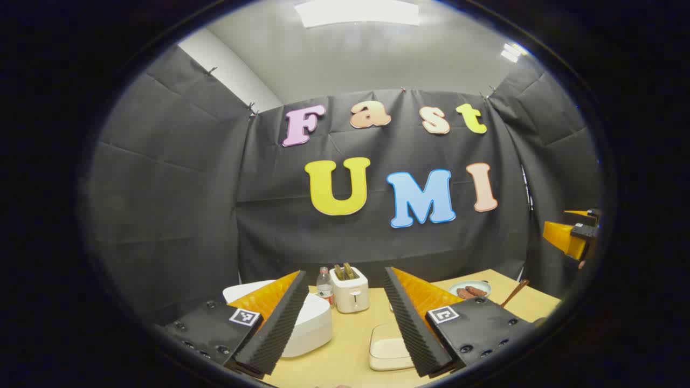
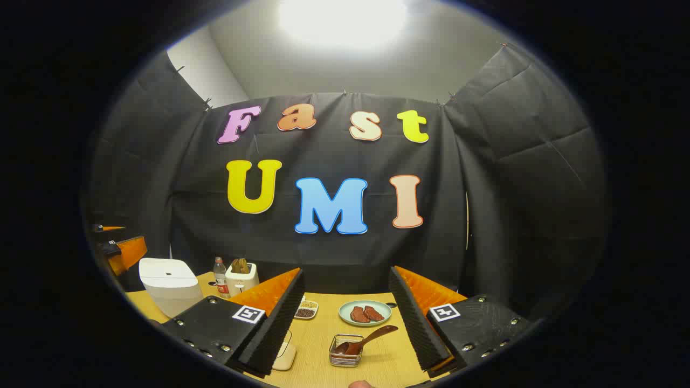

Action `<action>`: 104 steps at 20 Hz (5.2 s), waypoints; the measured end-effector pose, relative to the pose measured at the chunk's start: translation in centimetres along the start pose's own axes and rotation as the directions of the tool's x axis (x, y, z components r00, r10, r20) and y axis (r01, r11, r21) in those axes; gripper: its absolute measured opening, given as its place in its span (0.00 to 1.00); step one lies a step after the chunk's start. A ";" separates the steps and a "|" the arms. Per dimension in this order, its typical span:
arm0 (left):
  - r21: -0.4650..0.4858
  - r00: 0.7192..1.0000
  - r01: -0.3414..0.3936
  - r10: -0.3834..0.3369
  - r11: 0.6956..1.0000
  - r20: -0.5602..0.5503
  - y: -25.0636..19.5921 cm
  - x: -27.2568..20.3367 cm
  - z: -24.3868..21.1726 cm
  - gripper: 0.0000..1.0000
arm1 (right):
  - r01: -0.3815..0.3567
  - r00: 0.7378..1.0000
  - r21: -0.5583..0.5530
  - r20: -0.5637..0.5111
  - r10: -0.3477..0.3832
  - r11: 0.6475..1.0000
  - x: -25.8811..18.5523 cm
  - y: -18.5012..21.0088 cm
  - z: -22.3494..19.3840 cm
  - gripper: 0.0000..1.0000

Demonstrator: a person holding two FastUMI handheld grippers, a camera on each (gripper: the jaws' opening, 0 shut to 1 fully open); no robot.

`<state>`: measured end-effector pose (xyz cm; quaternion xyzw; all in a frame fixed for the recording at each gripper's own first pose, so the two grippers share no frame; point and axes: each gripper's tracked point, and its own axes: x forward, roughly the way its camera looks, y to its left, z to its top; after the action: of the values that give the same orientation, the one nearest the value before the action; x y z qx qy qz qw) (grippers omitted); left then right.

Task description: Close the left gripper, press the button to open the rice cooker; take a wooden spoon from the chopstick holder with the right hand, scoop a spoonful of rice and pour it into the rice cooker, then put the wooden spoon back into the chopstick holder.

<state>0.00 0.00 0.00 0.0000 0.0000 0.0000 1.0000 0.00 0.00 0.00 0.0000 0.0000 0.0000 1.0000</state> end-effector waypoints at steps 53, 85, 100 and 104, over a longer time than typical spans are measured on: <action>-0.075 0.982 -0.027 0.013 0.997 -0.188 15.0 14.1 -8.7 0.09 | 0.161 0.987 -0.062 0.006 -0.161 0.985 -0.6 1.3 0.3 0.95; 0.017 0.972 -0.142 0.142 0.990 -0.187 19.7 20.5 -11.6 0.09 | 0.212 0.974 -0.137 -0.055 -0.221 0.968 -2.1 -2.0 -0.2 0.95; -0.074 0.995 -0.100 0.101 0.992 0.011 8.8 8.1 -0.6 0.99 | 0.123 0.986 -0.007 -0.110 -0.123 0.992 2.5 -6.5 -5.1 0.95; -0.072 0.994 -0.098 0.101 0.993 0.034 6.5 4.8 0.5 0.97 | 0.109 0.978 0.074 -0.188 -0.094 0.991 4.3 -7.2 -8.9 0.95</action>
<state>4.82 6.52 0.48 -0.0350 -0.0187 0.0499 0.9980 4.31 -7.17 -8.91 0.0421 0.0927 -0.0512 0.9935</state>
